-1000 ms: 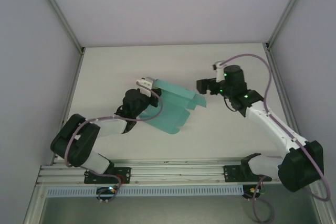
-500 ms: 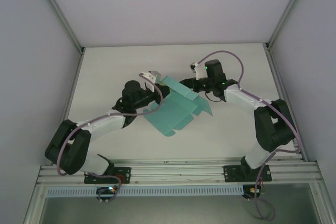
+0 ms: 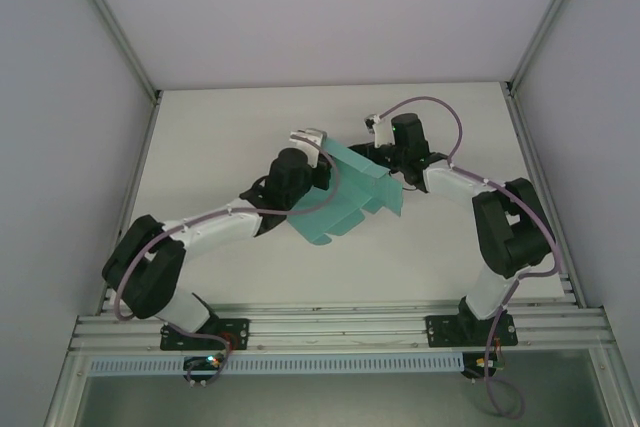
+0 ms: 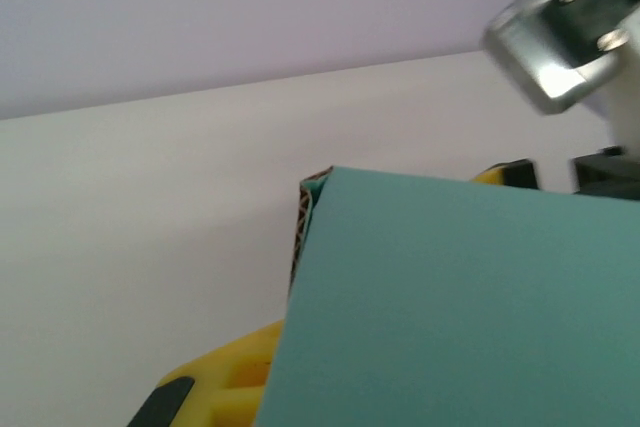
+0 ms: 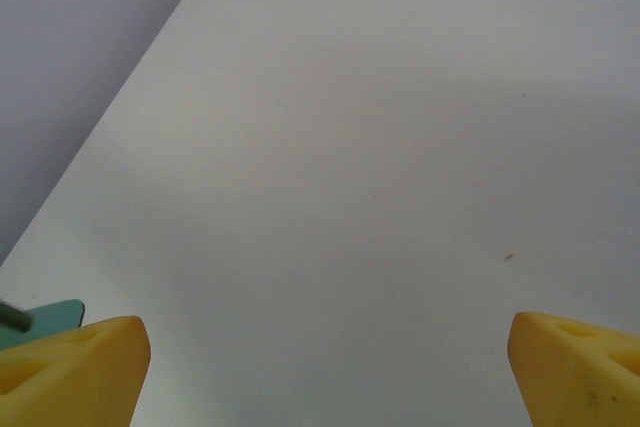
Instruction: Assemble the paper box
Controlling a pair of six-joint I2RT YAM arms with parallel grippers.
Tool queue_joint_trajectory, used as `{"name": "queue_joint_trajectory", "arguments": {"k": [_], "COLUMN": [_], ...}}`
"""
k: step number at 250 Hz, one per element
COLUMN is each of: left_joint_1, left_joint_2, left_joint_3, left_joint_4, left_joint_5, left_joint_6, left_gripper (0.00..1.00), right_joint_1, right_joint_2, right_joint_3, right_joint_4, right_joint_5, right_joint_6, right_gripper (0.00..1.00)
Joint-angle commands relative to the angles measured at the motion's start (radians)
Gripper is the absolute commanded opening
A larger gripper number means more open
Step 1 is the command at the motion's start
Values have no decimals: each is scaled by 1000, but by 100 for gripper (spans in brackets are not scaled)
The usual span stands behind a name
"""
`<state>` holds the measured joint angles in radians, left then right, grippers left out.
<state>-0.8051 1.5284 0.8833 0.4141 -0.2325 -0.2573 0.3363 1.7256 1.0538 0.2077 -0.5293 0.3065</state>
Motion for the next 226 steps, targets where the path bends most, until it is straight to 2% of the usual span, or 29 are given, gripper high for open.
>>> {"name": "queue_joint_trajectory", "arguments": {"k": [1,42,76,101,135,164,188,226], "left_joint_1": [8,5,5,5,5,5,5,6], "left_joint_2": [34,-113,-235,-279,-299,-290,-280,-275], "left_joint_3": [0,-124,-203,-248,-276,-273,-269,-258], "left_joint_4": [-52,44,45,58,74,75,80,82], "left_joint_5": [-189,-109,-119,-143,-204,-233,-239,-237], "left_joint_6": [37,104,148,180,193,206,207,200], "left_gripper": [0,0,0,0,0,0,0,0], "right_joint_1": [100,24,-65,-81,-72,-65,-53,-24], "right_joint_2": [-67,-127,-236,-355,-553,-672,-693,-641], "right_joint_3": [15,-28,-95,-111,-132,-158,-174,-207], "right_joint_4": [54,-86,-234,-358,-426,-433,-441,-447], "right_joint_5": [-262,5,212,341,313,205,141,75], "right_joint_6": [31,27,-16,-95,-149,-160,-165,-188], "right_gripper": [94,98,100,100,100,100,100,100]}}
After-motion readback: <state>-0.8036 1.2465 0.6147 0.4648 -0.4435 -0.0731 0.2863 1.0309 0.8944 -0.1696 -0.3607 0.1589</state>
